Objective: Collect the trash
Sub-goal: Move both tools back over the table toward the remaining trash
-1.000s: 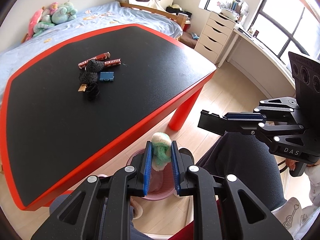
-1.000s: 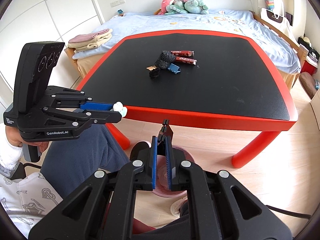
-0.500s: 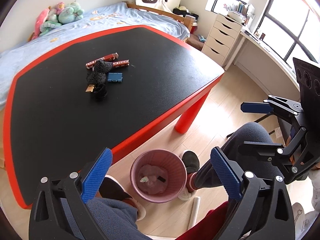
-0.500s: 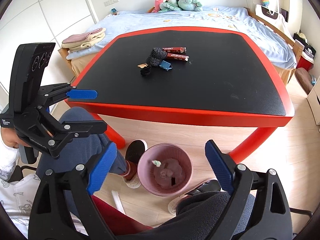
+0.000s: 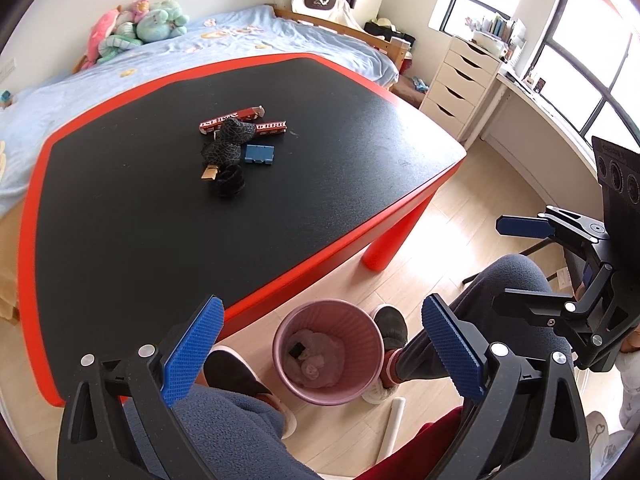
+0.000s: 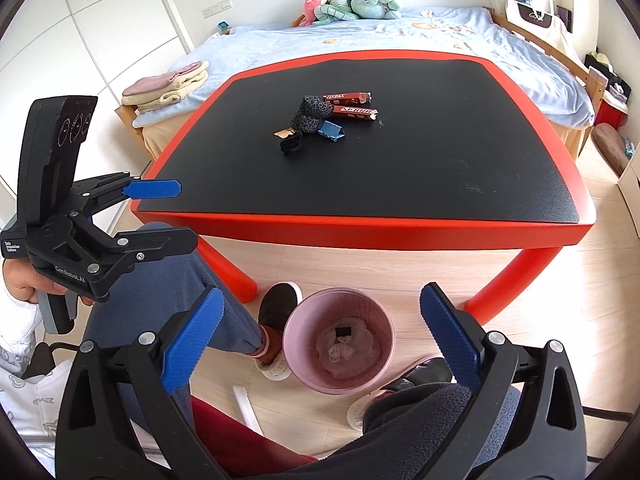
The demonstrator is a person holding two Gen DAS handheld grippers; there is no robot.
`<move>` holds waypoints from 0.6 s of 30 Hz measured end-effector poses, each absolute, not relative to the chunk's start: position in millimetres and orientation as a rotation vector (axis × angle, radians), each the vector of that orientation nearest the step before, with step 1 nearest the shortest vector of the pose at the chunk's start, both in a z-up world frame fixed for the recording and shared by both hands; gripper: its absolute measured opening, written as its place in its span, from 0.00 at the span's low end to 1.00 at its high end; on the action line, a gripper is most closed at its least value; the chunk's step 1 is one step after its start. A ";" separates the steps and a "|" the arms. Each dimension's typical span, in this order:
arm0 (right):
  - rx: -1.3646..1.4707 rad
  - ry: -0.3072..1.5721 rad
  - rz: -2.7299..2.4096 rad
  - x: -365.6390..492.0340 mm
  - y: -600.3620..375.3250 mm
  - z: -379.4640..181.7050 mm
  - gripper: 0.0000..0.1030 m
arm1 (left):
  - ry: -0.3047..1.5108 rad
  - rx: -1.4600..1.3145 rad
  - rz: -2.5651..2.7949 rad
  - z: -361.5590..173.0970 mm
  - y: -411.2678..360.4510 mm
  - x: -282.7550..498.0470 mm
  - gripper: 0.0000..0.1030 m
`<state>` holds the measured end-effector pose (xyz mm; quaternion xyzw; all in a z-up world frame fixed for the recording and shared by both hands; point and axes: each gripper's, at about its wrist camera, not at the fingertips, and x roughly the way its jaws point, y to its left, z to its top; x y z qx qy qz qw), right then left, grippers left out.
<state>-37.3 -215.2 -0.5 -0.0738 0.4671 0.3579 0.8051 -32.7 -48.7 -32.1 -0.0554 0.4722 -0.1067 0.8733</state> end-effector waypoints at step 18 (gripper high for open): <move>-0.178 0.971 0.803 -22.4 -200.6 7.9 0.95 | 0.965 -0.147 -0.174 -23.7 -26.7 -19.7 0.93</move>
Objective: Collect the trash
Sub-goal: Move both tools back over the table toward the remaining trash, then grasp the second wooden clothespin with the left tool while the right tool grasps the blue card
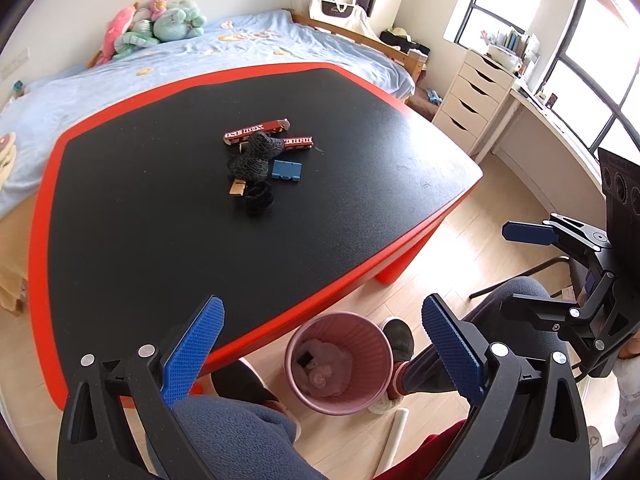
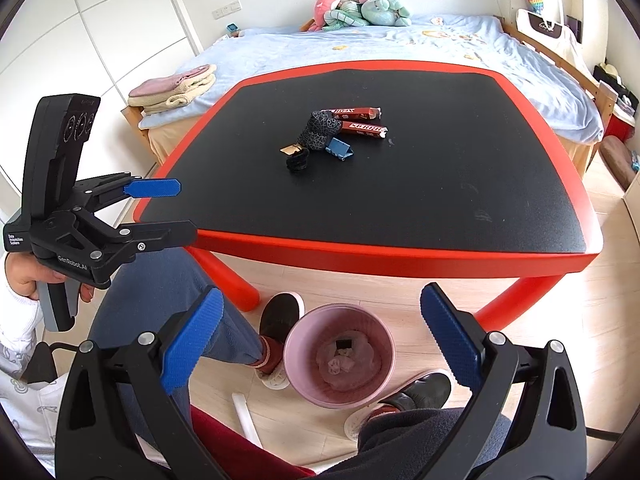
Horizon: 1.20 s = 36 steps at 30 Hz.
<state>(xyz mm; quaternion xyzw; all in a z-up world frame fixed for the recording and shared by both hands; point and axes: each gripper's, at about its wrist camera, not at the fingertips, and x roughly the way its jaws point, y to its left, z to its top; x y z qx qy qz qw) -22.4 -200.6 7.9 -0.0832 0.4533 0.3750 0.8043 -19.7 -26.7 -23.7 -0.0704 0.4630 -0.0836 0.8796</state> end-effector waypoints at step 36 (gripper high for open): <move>-0.320 0.972 0.876 94.0 -111.1 -15.5 0.95 | 1.009 -0.087 -0.069 -62.6 43.7 87.2 0.93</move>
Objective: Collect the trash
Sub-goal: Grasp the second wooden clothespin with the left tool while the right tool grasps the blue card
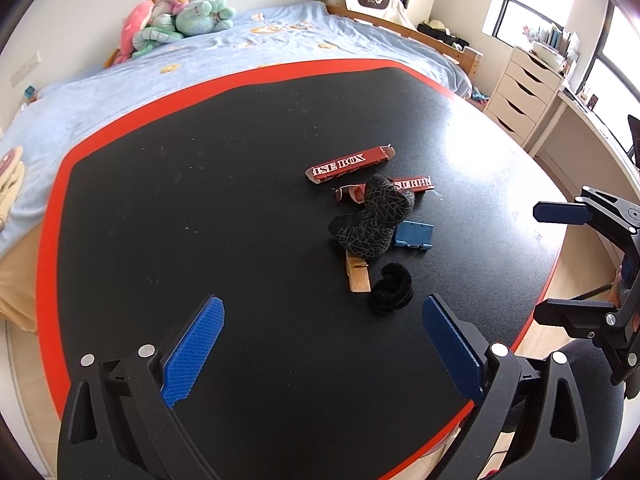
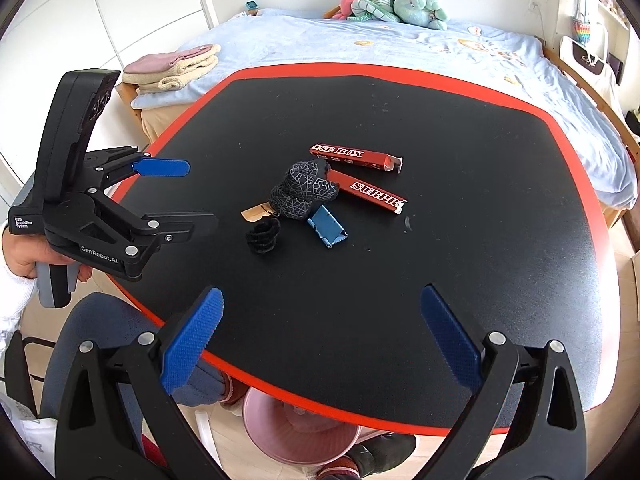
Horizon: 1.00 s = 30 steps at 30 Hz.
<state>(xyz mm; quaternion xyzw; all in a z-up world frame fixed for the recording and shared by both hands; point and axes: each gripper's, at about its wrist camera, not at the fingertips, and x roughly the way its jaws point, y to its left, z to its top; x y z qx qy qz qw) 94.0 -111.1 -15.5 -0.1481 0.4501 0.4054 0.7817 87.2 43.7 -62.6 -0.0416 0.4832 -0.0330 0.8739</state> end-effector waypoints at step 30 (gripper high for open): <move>-0.420 0.959 0.913 142.6 -66.1 -56.4 0.76 | 1.046 -0.080 -0.100 -90.0 53.2 119.8 0.75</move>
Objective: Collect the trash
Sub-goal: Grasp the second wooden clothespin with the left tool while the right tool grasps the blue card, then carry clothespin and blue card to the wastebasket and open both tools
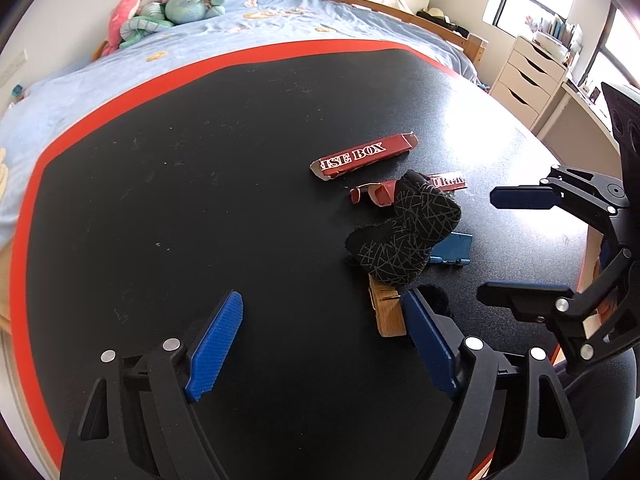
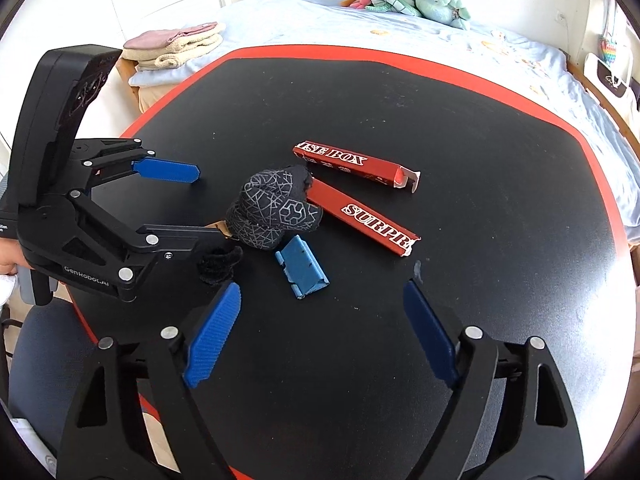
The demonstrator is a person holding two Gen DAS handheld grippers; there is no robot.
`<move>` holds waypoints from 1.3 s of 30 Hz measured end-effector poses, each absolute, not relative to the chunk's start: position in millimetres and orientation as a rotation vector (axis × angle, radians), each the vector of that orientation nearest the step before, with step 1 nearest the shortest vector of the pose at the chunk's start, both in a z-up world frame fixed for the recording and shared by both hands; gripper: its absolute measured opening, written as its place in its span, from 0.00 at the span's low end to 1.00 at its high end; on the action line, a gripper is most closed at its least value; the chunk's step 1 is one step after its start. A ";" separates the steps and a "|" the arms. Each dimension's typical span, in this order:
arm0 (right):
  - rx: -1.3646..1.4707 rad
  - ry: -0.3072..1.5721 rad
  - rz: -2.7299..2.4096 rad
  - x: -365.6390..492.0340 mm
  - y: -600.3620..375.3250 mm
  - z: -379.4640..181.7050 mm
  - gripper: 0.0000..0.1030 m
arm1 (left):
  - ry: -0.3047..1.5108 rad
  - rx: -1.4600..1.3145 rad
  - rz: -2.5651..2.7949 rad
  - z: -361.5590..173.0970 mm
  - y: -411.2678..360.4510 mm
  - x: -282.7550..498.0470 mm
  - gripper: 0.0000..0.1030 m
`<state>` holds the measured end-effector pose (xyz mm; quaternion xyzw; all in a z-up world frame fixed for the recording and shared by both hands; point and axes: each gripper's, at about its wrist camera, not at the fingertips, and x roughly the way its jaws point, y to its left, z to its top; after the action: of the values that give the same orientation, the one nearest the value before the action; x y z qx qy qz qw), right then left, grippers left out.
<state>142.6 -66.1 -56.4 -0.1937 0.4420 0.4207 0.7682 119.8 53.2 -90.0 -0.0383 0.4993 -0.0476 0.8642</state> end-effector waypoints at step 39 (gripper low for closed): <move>-0.386 0.906 0.893 123.5 -75.8 -37.5 0.18 | 1.027 -0.087 -0.113 -63.5 35.8 95.2 0.14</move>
<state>123.5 -75.8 -37.5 -0.1790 0.4204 0.4142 0.7871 95.2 35.8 -63.5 -0.0418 0.4908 -0.0538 0.8686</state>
